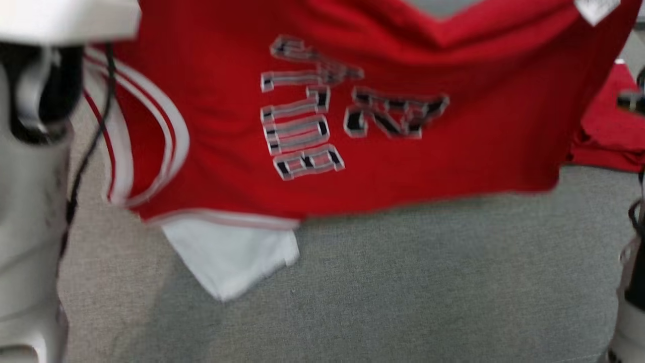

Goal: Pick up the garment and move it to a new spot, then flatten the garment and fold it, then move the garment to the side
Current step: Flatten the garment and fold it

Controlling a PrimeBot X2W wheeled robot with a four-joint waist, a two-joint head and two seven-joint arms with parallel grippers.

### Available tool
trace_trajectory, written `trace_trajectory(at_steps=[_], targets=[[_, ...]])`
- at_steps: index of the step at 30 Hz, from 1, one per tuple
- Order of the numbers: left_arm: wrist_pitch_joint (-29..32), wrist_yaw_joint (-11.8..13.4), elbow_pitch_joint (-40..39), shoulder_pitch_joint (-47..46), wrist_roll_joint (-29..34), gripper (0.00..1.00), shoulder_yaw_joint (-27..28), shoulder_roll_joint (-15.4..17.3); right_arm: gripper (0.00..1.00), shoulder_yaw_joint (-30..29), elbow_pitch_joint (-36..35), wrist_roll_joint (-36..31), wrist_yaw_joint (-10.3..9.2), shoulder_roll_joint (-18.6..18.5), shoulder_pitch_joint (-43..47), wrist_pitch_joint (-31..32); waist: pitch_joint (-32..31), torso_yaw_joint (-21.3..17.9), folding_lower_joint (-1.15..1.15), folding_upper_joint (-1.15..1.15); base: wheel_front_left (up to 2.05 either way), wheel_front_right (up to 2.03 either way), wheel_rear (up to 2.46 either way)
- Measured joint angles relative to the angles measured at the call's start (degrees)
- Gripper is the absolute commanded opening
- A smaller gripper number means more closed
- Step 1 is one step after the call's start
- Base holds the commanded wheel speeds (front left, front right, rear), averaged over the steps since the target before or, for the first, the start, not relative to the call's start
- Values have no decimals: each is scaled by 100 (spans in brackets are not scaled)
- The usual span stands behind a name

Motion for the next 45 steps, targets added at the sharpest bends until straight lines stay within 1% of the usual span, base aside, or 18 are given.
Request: trace_trajectory(at_steps=[4, 7, 9, 13, 14, 15, 17, 19, 23, 25, 29, 32, 37, 41, 45], targets=[[-141, -69, 1137, -1606, 292, 0, 1, 68, 0, 159, 1285, -474, 1, 3, -1896, -414, 535, -12, 0, 0, 0, 0, 0], [-450, -133, 1976, -2795, 608, 0, -71, 146, 0, 243, 2272, -822, 1, -4, -3210, -869, 954, -23, 0, 0, 0, 0, 0], [-711, -86, 2508, -3426, 787, 0, -103, 122, 0, 299, 2907, -1013, 1, -1, -3861, -1168, 1214, -26, 0, 0, 0, 0, 0], [-1160, 26, 3409, -4270, 843, 0, -73, -86, 0, 383, 3967, -1118, 1, -4, -4722, -1689, 1675, 7, 0, 0, 0, 0, 0], [-1229, 35, 3590, -4374, 836, 0, -69, -129, 0, 426, 4178, -1122, 1, -3, -4837, -1780, 1783, 26, 0, 0, 0, 0, 0], [-1229, 35, 3590, -4374, 836, 0, -69, -129, 0, 426, 4178, -1122, 1, -3, -4837, -1780, 1783, 26, 0, 0, 0, 0, 0], [-1344, 31, 3911, -4402, 794, 0, -52, -212, 0, 527, 4597, -1116, 1, -3, -4944, -1967, 1995, 76, 0, 0, 0, 0, 0], [-1400, -20, 4152, -4294, 725, 0, -31, -289, 0, 695, 4955, -1069, 1, 11, -4945, -2120, 2195, 135, 0, 0, 0, 0, 0], [-1441, -71, 4379, -3844, 495, 0, 207, -386, 0, 1141, 5530, -923, 1, 14, -4691, -2343, 2544, 254, 0, 0, 0, 0, 0], [-1443, -155, 4240, -3560, 412, 0, 342, -436, 0, 1289, 5712, -767, 1, 24, -4534, -2414, 2686, 304, 1, 0, 0, 0, 0], [-1444, -338, 3863, -3012, 357, 0, 481, -513, 0, 1535, 5817, -469, 1, -34, -4335, -2503, 2835, 391, 1, 0, 0, 0, 0], [-1444, -437, 3595, -2582, 277, 0, 621, -503, 0, 1762, 5792, -177, 1, -132, -4101, -2493, 2773, 392, 1, 0, 0, 0, 0], [-1450, -573, 2943, -1806, 118, 0, 714, -426, 0, 2104, 5562, 334, 1, -308, -3655, -2223, 2590, 340, 1, 0, 0, 0, 0], [-1450, -615, 2184, -842, -59, 0, 802, -398, 0, 2210, 5235, 832, 1, -431, -3042, -2061, 2360, 318, 1, 0, 0, 0, 0], [-1450, -616, 1362, 472, -276, 0, 995, -377, 0, 2307, 4736, 1210, 1, -586, -2219, -2037, 2073, 309, 1, 0, 0, 0, 0]])
